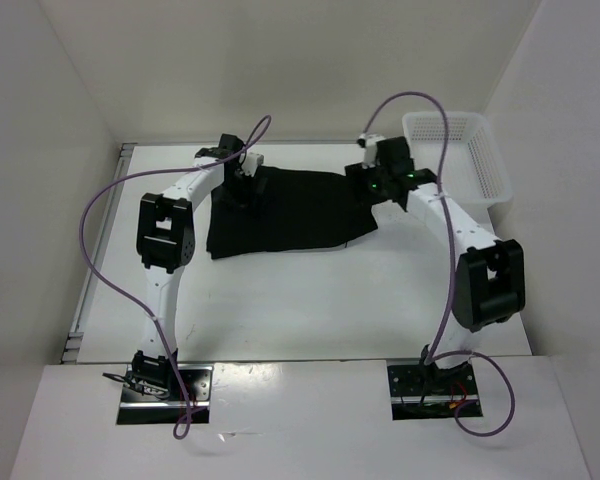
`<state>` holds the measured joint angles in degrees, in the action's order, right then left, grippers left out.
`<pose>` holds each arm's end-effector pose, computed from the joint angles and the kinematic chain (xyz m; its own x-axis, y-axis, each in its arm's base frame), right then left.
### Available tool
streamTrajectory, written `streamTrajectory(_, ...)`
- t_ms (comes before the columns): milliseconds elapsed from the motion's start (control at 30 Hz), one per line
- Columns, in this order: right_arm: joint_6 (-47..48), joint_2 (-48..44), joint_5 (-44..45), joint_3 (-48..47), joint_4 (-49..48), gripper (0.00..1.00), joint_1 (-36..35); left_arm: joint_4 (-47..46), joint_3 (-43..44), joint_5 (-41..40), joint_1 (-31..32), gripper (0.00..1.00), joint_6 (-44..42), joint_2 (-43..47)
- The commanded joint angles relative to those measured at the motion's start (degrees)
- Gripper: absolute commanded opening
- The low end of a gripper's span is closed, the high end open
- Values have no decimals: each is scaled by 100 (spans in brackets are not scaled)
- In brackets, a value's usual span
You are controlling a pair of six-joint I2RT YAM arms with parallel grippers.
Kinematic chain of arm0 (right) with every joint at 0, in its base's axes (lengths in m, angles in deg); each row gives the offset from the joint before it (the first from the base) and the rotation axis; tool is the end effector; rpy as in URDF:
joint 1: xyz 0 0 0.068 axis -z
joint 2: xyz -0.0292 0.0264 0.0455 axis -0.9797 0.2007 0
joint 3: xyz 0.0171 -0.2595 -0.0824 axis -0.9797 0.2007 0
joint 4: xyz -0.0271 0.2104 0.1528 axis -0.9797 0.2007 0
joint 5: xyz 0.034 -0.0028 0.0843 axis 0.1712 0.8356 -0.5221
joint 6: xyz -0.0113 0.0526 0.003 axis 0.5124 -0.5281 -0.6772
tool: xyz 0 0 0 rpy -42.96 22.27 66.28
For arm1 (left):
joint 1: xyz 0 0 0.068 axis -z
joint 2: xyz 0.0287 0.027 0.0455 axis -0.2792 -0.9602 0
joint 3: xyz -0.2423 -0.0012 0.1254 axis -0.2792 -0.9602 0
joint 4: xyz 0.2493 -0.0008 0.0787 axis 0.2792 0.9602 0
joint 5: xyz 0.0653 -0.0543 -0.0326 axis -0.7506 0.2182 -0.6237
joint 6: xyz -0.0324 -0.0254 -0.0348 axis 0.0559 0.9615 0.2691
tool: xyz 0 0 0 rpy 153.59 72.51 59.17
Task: Fold and stack the shorts
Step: Fold the shorts
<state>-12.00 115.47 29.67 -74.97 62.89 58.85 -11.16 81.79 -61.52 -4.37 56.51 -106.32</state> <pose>0.3591 0.1327 0.2842 -0.6480 -0.2706 -0.7120 -0.4473 0.8918 0.0681 0.4911 -0.1082 0.1745 -0.8802 0.2041 -0.4284 0.2806 0.9519 -0.1230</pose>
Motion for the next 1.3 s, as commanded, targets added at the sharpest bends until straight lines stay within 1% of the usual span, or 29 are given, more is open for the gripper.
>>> streamTrajectory(0, -476, -95, -155, 653, -141, 75, 568, 269, -94, 309, 90, 99, 110, 180)
streamTrajectory(67, -396, 54, -155, 717, -212, 80, 761, 269, -94, 309, 91, 99, 110, 180)
streamTrajectory(100, -395, 124, -276, 778, -213, 87, 814, 269, -94, 309, 91, 99, 110, 180)
streamTrajectory(200, -325, 441, -487, 778, -265, 94, 1078, 321, -94, 247, 144, 99, 110, 241)
streamTrajectory(333, -272, 723, -603, 778, -327, 94, 1193, 321, -156, 142, 144, 99, 110, 242)
streamTrajectory(533, -220, 1179, -735, 831, -582, 94, 1193, 321, -209, -280, 144, 99, 110, 242)
streamTrajectory(700, -220, 1504, -682, 725, -766, 94, 1193, 374, -419, -333, 144, 99, 110, 294)
streamTrajectory(767, -167, 1575, -620, 655, -819, 90, 1193, 374, -481, -394, 144, 99, 110, 295)
streamTrajectory(900, -167, 1707, -620, 427, -819, 90, 1193, 374, -481, -447, 144, 99, 110, 295)
streamTrajectory(1000, -114, 1769, -620, 374, -819, 79, 1193, 374, -481, -447, 144, 99, 110, 234)
streamTrajectory(1033, -114, 1769, -568, 374, -819, 66, 1193, 374, -481, -447, 144, 99, 110, 233)
streamTrajectory(1133, -167, 1769, -507, 374, -819, 46, 1193, 374, -481, -447, 144, 99, 110, 180)
streamTrajectory(1167, -167, 1769, -445, 443, -819, 34, 1193, 374, -481, -447, 144, 99, 110, 180)
streamTrajectory(1233, -167, 1769, -392, 505, -872, 21, 1193, 374, -481, -447, 144, 99, 110, 180)
streamTrajectory(1267, -167, 1769, -244, 506, -872, 10, 1193, 374, -481, -447, 144, 99, 110, 180)
